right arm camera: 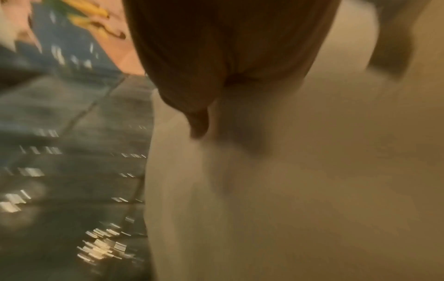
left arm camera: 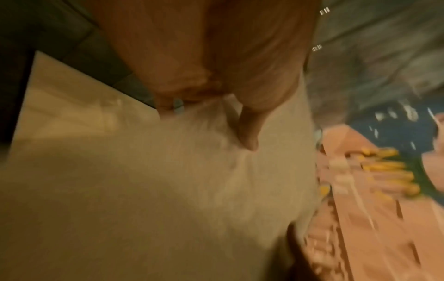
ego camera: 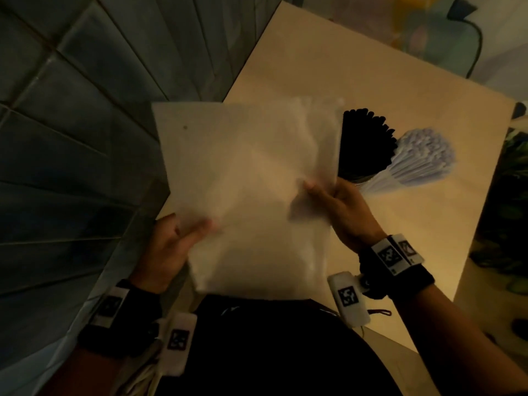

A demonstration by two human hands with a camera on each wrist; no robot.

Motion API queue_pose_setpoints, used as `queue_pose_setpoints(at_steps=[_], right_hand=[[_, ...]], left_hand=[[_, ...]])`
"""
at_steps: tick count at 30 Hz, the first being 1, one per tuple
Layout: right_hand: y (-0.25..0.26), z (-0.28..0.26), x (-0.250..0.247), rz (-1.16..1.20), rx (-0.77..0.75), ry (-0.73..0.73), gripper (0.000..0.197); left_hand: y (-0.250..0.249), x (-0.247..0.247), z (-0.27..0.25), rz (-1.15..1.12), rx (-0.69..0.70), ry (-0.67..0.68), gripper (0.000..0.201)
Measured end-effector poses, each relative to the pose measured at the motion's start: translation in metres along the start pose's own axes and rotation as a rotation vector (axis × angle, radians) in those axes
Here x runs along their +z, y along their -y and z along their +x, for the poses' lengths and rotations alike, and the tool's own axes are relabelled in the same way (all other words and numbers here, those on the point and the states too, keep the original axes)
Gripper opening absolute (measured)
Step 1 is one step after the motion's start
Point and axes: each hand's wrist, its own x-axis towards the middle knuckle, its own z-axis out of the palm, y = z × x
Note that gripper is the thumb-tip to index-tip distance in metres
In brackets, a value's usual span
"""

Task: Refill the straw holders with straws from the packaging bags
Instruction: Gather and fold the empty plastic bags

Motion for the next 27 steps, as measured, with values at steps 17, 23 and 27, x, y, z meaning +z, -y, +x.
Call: queue_pose_setpoints(at_steps=[17,23,27], right_hand=[[-0.042,-0.055,-0.010,-0.719,-0.297,0.152,0.019],[-0.025,-0.017,-0.004,-0.571,-0.287,0.083,0.020],[-0.024,0.043,0.018,-0.502,-0.190,-0.130,0.018]], left_hand=[[-0.018,-0.070,-0.036,0.463,-0.089,0.277,0.040],[-0.044,-0.064,0.003,0.599,0.305,0.004,0.009],[-0.035,-0.050,0.022,0.376,0.306,-0.327,0.034]])
